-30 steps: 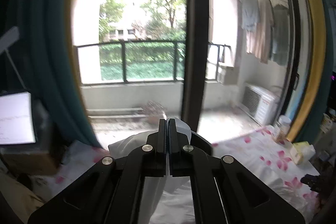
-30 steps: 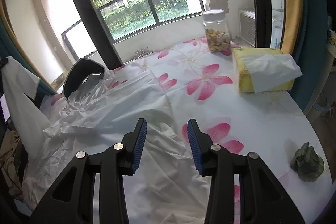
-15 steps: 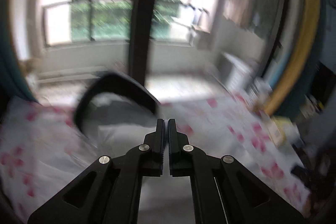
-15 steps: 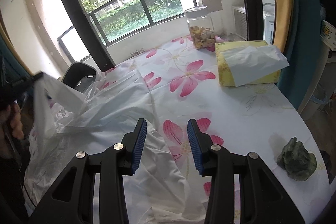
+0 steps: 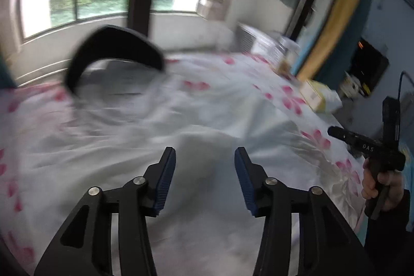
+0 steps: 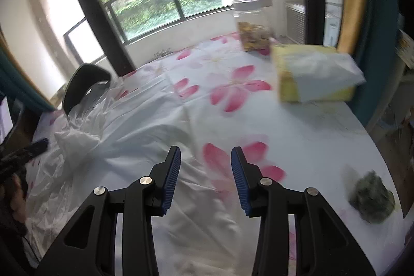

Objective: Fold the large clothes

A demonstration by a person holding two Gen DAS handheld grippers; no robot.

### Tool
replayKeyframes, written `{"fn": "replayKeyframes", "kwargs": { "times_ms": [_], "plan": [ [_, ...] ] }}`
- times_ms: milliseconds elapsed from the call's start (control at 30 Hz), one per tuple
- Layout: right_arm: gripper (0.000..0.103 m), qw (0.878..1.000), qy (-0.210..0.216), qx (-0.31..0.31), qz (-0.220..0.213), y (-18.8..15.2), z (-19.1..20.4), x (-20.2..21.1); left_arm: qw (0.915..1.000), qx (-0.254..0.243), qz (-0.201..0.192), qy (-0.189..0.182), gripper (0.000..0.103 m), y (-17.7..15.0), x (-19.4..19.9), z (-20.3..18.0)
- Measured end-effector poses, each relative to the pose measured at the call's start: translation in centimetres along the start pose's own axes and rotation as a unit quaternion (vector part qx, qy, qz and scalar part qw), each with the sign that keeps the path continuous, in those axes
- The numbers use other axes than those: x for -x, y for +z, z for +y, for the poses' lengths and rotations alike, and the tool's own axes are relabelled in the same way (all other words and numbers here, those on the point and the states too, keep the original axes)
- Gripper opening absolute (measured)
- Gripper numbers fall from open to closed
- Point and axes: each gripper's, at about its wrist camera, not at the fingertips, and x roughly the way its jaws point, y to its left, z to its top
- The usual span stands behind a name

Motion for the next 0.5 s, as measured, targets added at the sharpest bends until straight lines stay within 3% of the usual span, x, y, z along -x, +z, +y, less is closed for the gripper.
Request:
{"fn": "replayKeyframes", "kwargs": {
  "times_ms": [233, 500],
  "plan": [
    [0.040, 0.995, 0.030, 0.094, 0.016, 1.8, 8.5, -2.9, 0.9924, 0.083, -0.016, 0.089, 0.052, -2.4, 3.1, 9.6],
    [0.040, 0.978, 0.057, 0.195, 0.035, 3.3, 18.7, -6.7, 0.9830, 0.150, -0.016, 0.104, 0.052, -4.9, 3.0, 16.7]
  ]
}}
